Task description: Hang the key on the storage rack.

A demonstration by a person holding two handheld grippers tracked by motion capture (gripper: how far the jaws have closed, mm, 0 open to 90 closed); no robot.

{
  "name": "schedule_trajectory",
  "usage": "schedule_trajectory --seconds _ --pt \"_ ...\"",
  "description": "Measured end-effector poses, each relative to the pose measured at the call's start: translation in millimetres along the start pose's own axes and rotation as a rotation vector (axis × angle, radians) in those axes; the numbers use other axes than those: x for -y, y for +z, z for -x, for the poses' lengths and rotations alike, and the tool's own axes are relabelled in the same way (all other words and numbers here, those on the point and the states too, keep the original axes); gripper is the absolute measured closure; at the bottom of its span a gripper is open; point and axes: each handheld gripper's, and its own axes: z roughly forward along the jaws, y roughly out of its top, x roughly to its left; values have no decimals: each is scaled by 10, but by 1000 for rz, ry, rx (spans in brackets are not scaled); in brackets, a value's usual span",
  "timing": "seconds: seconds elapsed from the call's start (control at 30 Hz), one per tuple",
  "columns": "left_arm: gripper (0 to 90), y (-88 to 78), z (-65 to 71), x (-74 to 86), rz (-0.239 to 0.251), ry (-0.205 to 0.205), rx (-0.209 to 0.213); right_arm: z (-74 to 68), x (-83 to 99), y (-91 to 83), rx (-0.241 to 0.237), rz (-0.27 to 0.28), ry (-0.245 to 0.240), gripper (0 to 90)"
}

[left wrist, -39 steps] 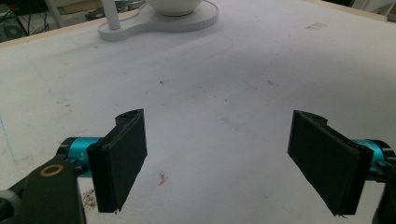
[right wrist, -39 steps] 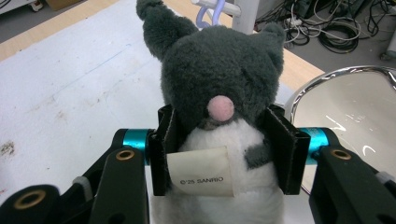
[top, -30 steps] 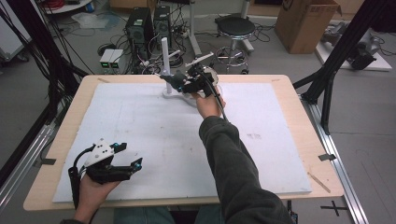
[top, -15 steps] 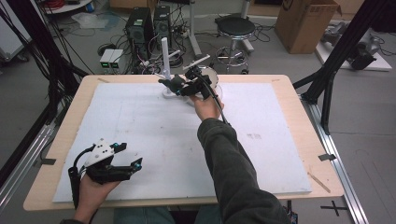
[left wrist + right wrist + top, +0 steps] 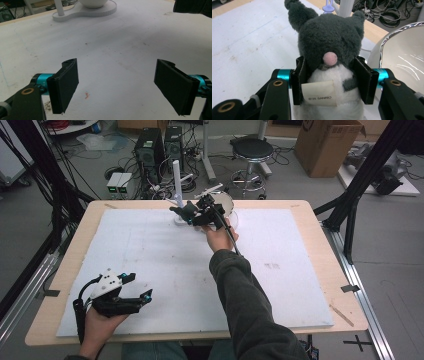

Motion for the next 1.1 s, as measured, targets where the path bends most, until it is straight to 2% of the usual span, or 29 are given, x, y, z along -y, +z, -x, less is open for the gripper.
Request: schedule_trajectory --seconds 0.6,0.93,1.1 --pt "201 -7 1 1 0 -2 -2 -5 39 69 -26 -5 20 464" --pt "201 -5 -2 1 0 1 0 5 39 42 -31 4 28 349" --pt "201 -4 -2 2 2 -2 -2 18 40 -7 -69 17 33 318"
